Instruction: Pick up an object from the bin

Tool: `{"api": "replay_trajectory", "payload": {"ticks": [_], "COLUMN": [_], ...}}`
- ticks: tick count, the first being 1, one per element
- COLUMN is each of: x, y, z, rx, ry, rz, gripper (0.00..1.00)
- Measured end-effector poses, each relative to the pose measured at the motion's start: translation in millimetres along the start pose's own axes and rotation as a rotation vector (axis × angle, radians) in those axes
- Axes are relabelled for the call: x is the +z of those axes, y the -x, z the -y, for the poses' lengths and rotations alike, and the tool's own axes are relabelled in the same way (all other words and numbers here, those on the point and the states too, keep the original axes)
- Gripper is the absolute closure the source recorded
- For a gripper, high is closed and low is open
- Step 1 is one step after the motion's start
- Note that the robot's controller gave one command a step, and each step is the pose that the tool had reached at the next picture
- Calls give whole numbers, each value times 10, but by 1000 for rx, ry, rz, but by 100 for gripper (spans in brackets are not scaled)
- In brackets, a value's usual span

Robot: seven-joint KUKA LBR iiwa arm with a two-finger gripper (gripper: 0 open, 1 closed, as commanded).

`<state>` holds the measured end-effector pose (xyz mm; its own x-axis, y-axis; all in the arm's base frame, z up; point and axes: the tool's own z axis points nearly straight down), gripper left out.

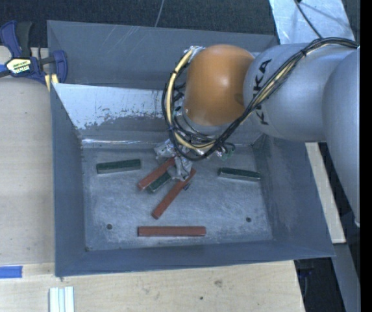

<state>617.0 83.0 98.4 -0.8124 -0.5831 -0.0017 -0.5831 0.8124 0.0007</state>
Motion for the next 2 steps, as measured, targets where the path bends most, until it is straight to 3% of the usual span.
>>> {"api": "replay_trajectory", "payload": {"ticks": [1,2], "x": [-685,-1223], "y": [-135,-208], "z": [-164,-39], "rx": [-32,-24], "ry": [0,-4], "rz": [-1,5], "gripper": [100,100]}}
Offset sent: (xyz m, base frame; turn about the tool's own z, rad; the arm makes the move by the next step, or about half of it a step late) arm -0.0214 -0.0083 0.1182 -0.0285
